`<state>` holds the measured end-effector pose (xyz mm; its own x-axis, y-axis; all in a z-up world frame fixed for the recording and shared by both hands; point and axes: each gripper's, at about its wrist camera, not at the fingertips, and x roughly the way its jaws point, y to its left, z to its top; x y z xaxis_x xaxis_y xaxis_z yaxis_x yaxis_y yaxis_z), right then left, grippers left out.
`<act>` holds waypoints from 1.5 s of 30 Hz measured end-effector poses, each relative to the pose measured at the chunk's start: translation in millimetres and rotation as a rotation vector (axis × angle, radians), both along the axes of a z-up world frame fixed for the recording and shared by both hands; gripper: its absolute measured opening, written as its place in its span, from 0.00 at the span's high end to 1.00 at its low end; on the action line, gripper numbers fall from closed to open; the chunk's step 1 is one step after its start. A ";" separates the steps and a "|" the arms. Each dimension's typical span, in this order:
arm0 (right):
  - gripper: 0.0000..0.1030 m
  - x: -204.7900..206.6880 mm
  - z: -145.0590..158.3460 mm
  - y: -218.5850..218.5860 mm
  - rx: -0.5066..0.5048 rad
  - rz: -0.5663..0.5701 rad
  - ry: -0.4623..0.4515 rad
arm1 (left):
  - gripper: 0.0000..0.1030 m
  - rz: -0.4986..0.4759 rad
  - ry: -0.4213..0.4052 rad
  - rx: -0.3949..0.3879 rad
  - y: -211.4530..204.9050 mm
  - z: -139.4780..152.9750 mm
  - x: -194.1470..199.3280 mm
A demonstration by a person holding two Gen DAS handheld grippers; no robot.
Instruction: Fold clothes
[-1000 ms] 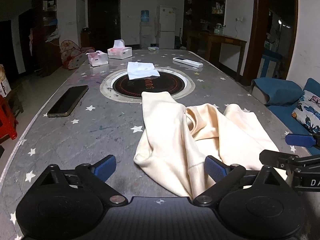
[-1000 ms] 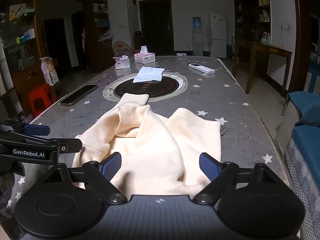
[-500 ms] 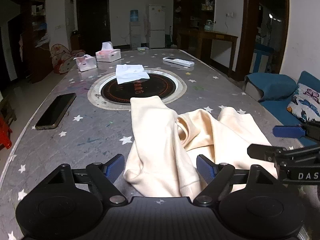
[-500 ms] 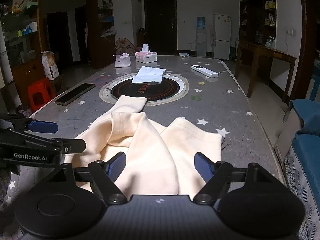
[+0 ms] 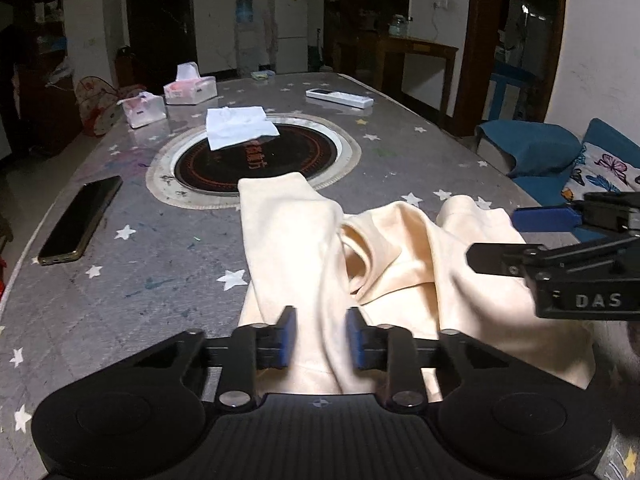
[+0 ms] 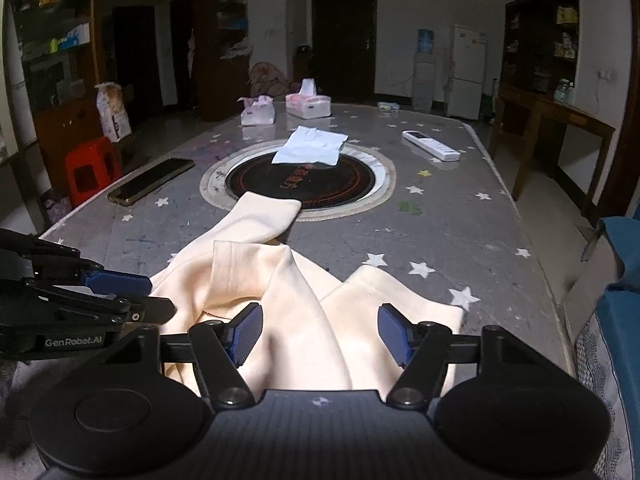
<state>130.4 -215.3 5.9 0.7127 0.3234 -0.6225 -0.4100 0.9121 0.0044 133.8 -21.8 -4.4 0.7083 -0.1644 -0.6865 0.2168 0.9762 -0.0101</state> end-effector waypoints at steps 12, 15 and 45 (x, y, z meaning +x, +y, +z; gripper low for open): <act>0.53 44.9 -20.5 31.0 -0.022 0.094 0.080 | 0.75 -0.021 0.019 -0.010 2.3 0.8 11.6; 0.62 48.2 -26.2 34.4 -0.028 0.111 0.097 | 0.75 -0.024 0.022 -0.008 1.7 1.0 15.5; 0.94 -34.2 16.2 -73.6 -0.009 -0.160 -0.090 | 0.97 -0.053 -0.009 0.006 -6.7 1.9 9.2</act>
